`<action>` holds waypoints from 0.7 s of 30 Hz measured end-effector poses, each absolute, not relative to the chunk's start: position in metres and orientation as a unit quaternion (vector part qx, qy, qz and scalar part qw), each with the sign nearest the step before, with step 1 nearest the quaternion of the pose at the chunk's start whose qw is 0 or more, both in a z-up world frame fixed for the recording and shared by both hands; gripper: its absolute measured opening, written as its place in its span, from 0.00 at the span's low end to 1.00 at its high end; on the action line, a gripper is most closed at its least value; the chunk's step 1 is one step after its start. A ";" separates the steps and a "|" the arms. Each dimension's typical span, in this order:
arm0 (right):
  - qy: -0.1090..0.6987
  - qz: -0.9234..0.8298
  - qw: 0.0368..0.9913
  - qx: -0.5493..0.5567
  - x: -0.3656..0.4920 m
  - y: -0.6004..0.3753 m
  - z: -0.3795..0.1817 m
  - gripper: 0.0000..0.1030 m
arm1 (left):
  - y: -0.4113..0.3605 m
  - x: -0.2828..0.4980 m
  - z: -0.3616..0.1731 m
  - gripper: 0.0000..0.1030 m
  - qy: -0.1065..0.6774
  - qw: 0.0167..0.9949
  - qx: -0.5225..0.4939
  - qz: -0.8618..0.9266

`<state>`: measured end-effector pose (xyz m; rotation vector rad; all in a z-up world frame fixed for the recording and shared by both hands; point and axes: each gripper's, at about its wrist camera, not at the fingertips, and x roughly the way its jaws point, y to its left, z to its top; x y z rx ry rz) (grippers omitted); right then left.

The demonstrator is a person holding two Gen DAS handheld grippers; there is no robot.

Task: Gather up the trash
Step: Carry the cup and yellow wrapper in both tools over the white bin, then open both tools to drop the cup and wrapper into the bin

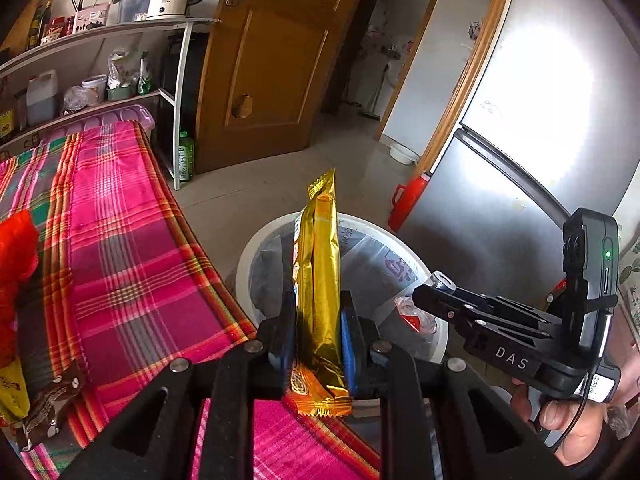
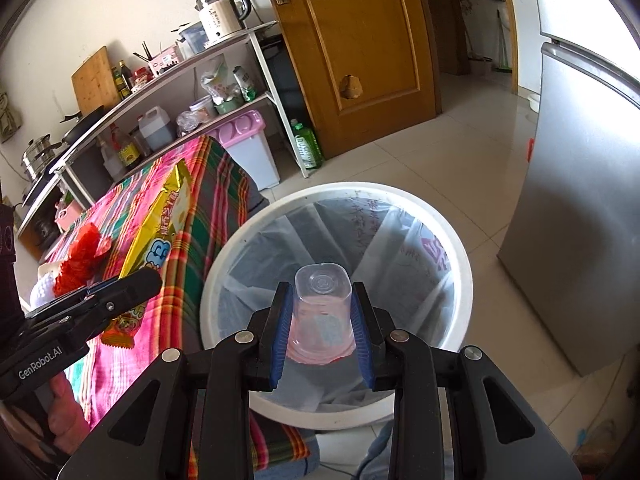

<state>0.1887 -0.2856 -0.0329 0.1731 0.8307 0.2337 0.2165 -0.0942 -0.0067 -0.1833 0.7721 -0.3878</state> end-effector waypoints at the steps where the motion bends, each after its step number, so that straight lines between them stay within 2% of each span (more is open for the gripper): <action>1: 0.404 0.112 0.904 0.084 0.190 -0.286 -0.035 0.30 | -0.096 0.218 -0.008 0.20 0.377 0.902 -0.091 -0.190; 6: 0.413 0.106 0.900 0.088 0.194 -0.292 -0.043 0.30 | -0.106 0.227 -0.016 0.21 0.388 0.896 -0.094 -0.197; 9: 0.420 0.104 0.898 0.087 0.196 -0.293 -0.047 0.30 | -0.109 0.230 -0.020 0.25 0.393 0.893 -0.094 -0.198; 11: 0.421 0.104 0.897 0.086 0.198 -0.293 -0.048 0.38 | -0.108 0.232 -0.022 0.28 0.397 0.891 -0.098 -0.199; 13: 0.420 0.104 0.897 0.087 0.197 -0.293 -0.048 0.42 | -0.107 0.233 -0.023 0.37 0.398 0.890 -0.102 -0.198; 21: 0.405 0.099 0.905 0.085 0.191 -0.294 -0.037 0.42 | -0.102 0.224 -0.016 0.38 0.384 0.896 -0.106 -0.195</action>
